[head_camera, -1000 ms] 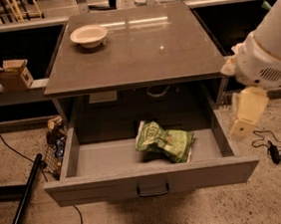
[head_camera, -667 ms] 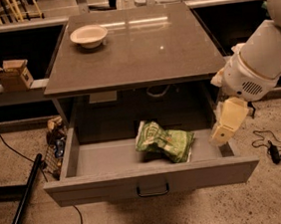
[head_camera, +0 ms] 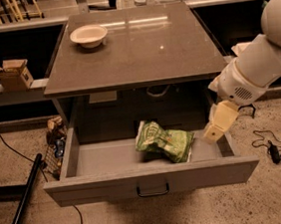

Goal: Pick green jalapeno chip bag from top drawer and place on counter

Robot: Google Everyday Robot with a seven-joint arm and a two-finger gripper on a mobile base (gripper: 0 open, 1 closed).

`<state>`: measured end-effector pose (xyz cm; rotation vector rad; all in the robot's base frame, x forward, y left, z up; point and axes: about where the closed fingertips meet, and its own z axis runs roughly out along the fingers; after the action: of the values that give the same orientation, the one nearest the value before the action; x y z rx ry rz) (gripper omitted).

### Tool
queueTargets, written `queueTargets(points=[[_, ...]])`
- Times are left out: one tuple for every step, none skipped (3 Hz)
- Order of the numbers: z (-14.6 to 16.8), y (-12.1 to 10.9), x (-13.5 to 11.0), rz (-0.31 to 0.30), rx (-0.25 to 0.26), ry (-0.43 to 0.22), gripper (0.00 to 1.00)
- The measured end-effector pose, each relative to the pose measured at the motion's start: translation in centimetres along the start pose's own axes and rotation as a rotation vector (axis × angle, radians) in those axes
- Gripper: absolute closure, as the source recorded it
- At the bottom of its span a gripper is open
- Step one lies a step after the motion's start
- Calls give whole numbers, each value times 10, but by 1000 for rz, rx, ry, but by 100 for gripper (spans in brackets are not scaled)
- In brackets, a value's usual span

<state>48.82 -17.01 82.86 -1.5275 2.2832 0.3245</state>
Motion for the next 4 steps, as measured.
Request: queueTargets(points=[[42,-16,0,66,-11,-32,0],[85,-26,-3,126,-33,-56,0],[126,-32,-16,142,-52,-79,0],[159,-35,-23,159,-64,-97,0]])
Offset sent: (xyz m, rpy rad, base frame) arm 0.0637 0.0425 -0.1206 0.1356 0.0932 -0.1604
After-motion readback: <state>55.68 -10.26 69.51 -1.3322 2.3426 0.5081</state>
